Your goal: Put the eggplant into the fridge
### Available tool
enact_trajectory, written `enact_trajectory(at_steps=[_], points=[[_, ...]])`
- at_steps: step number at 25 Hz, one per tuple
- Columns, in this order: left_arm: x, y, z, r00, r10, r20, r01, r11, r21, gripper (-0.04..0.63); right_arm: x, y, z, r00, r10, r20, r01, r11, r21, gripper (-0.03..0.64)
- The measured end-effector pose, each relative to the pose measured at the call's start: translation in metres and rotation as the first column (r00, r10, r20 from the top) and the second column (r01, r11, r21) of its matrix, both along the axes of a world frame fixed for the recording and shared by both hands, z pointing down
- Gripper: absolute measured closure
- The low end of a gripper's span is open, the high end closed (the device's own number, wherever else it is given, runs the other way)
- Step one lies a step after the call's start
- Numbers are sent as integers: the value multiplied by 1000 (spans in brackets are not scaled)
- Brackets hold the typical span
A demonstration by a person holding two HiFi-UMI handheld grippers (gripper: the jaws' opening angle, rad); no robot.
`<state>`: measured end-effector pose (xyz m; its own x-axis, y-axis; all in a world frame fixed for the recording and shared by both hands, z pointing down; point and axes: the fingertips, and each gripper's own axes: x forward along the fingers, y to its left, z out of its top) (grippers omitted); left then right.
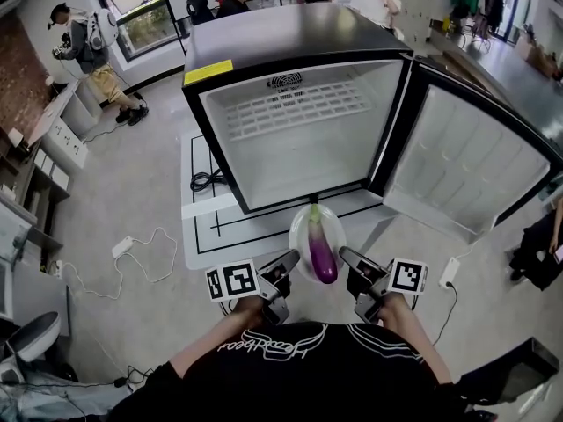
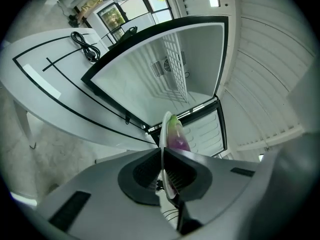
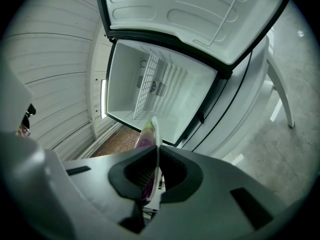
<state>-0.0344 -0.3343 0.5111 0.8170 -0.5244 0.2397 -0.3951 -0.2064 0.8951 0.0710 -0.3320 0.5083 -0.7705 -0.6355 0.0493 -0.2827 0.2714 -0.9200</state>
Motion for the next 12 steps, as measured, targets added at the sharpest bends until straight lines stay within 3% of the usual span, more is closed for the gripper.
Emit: enact_trajectory(at_steps=[12], points=[[-1, -27, 2, 999, -39, 9, 39, 999, -4, 572, 2, -28, 4, 999, 31, -13, -31, 999, -14, 595]])
